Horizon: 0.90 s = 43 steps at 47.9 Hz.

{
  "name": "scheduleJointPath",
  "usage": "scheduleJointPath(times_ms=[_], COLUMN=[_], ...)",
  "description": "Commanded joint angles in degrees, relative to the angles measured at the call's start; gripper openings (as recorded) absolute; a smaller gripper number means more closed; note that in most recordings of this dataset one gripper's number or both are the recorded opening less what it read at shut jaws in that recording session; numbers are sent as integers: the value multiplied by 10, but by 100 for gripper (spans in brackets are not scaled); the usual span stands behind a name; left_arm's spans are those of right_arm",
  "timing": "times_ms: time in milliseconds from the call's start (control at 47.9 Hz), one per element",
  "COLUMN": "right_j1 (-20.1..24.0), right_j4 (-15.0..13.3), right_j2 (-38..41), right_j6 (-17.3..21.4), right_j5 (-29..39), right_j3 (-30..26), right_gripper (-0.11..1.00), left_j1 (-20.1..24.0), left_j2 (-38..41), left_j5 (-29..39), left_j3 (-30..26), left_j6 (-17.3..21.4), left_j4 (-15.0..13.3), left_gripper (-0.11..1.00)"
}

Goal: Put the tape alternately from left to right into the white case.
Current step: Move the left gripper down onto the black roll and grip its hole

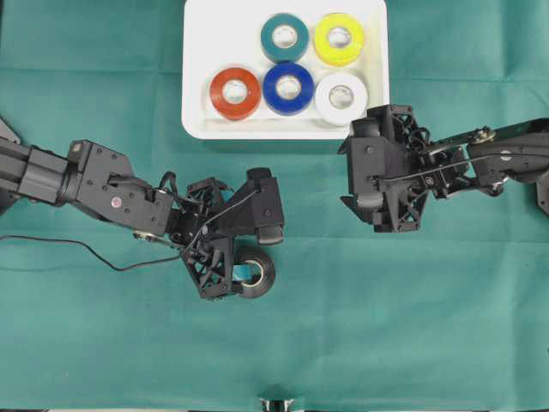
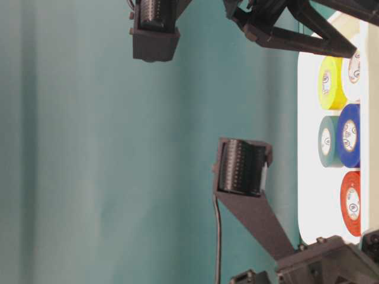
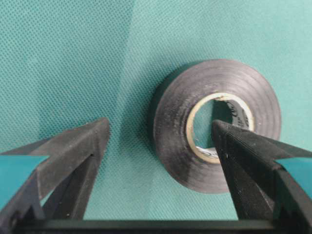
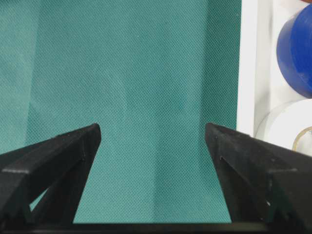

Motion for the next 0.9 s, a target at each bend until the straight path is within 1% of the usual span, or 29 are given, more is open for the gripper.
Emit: scheduleJointPath(times_ms=[0,250,334,376,417,501,522,564,605,877], right_j1=[1,2,2,2,2,2,2,2,2,2], right_j4=[0,0,0,0,0,0,0,0,0,1], right_j2=[-15,-15,-15,-15,-15,-15,-15,-15,-15,-15], right_j6=[0,0,0,0,0,0,0,0,0,0], right_j5=[-2,-2,-2,-2,-2,-2,-2,-2,-1,-2], right_j3=[-5,-5,-5,-5,-5,-5,-5,-5,-5,-5], right_gripper=[72,72,72,72,72,72,72,72,72,72], left_j1=[-2,-2,-2,-2,-2,-2,-2,-2,-2,-2], left_j2=[-6,-1,-1,0,0,0,0,0,0,-7], left_j5=[-2,-2,-2,-2,-2,-2,-2,-2,-2,-2], left_j3=[-12,-10,-9,-9,-9,-6,-6,-5,-5,-4], left_j6=[-1,-1,0,0,1,1,1,1,1,1], left_j4=[0,1,1,1,1,1,1,1,1,1], left_gripper=[93,92,88,84,76,54,46,35,26,25])
